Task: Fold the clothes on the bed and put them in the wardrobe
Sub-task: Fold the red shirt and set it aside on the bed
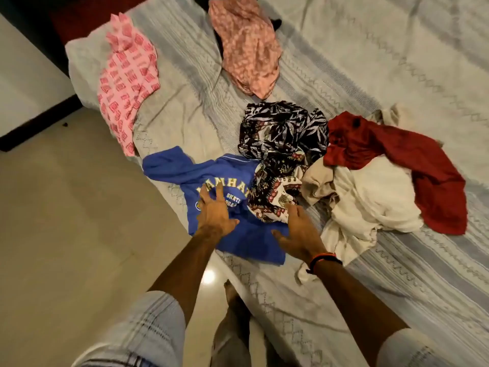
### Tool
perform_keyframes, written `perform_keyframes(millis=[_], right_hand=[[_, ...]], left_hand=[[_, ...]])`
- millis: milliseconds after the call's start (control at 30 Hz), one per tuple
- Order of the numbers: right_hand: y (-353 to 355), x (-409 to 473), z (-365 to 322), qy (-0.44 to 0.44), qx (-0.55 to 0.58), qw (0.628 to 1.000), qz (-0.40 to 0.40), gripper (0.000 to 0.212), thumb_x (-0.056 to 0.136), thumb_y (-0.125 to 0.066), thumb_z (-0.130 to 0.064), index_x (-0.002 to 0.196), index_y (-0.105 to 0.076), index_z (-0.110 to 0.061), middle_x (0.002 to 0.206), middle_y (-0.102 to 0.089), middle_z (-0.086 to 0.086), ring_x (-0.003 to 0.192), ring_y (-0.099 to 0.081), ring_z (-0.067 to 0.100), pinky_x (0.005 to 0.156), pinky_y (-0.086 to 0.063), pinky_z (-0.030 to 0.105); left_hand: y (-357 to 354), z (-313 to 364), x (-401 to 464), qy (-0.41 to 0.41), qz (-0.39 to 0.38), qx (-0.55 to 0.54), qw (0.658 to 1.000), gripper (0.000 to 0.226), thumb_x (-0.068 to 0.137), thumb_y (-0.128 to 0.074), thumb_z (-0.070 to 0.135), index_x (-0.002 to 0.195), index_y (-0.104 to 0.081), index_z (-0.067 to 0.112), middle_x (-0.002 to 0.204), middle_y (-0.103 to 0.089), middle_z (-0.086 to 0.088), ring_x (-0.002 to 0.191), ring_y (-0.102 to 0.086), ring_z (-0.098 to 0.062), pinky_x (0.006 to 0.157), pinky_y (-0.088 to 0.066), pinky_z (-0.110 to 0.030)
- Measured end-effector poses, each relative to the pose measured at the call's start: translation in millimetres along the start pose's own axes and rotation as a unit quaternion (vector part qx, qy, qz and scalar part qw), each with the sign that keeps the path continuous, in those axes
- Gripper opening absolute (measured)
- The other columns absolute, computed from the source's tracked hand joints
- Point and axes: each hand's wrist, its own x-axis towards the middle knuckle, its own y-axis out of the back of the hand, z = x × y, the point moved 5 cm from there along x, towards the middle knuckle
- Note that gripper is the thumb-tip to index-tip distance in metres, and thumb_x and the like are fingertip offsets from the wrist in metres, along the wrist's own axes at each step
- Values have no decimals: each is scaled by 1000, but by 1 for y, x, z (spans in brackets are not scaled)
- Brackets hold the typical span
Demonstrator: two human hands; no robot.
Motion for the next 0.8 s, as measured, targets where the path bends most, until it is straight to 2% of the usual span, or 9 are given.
perform_keyframes(millis=[67, 167, 267, 400, 500, 567, 633, 733, 800], right_hand=[[0, 21, 2, 7, 16, 998, 59, 70, 79, -74, -27, 137, -40, -7, 134, -44, 16, 119, -48, 34, 100, -46, 45], [-1, 51, 2, 4, 2, 995, 97, 86, 73, -76, -29, 144, -32, -7, 143, -35, 18, 128, -41, 38, 105, -43, 50], [-5, 71, 4, 10, 2, 997, 78, 104, 73, -79, -40, 154, -16, -22, 155, -17, 20, 139, -27, 43, 110, -37, 54], [-16, 93, 1, 15, 8, 1000, 14, 110, 72, -82, -45, 156, -12, -32, 159, -4, 24, 143, -23, 46, 113, -33, 52], [-20, 105, 0, -21, 32, 999, -16, 75, 76, -78, -23, 142, -42, -20, 144, -36, 24, 126, -46, 45, 105, -41, 43], [-10, 105, 4, -24, 89, 995, 31, 51, 73, -71, -16, 121, -54, -14, 118, -60, 17, 109, -58, 37, 92, -48, 37], [9, 93, 6, -47, 207, 974, 77, 40, 77, -70, -12, 115, -59, -13, 104, -66, 4, 99, -61, 23, 83, -45, 23], [31, 75, 5, -82, 331, 936, 87, 49, 83, -72, -13, 129, -55, -13, 116, -62, -6, 107, -57, 13, 86, -40, 15], [47, 63, 6, -92, 372, 915, 128, 64, 81, -73, -19, 140, -49, -13, 132, -59, -1, 120, -55, 16, 104, -43, 31]], left_hand=[[-5, -1, 18, 1, 12, 6, 1000, 127, 69, -86, 37, 154, 8, 35, 159, 19, -16, 146, -6, -45, 108, -34, -63], [-19, -5, 46, 4, -3, 60, 998, 118, 77, -81, 30, 153, 8, 41, 159, 13, -21, 143, -14, -49, 108, -36, -57], [-14, -9, 59, -5, -5, 92, 996, 88, 86, -68, 14, 153, -16, 35, 155, -11, -23, 131, -37, -52, 103, -42, -51], [12, -5, 61, -18, 56, -10, 998, 52, 86, -54, 5, 136, -47, 19, 131, -48, -22, 113, -53, -46, 93, -45, -47], [27, 11, 46, -41, 86, -106, 990, 39, 85, -52, 3, 122, -57, 12, 116, -64, -18, 104, -57, -38, 81, -46, -42], [26, 19, 33, -26, 73, -193, 978, 31, 88, -51, 3, 117, -59, 11, 108, -67, -11, 91, -58, -28, 70, -41, -32], [25, 29, 23, 4, 72, -279, 958, 28, 92, -50, 5, 117, -58, 12, 106, -66, -7, 94, -59, -27, 70, -38, -27], [26, 55, 10, 38, 65, -389, 918, 42, 91, -54, 8, 133, -53, 15, 121, -64, -7, 108, -60, -29, 84, -47, -34], [34, 79, 2, 29, 60, -435, 898, 42, 86, -57, 9, 127, -56, 20, 118, -65, -5, 108, -62, -31, 89, -51, -42]])
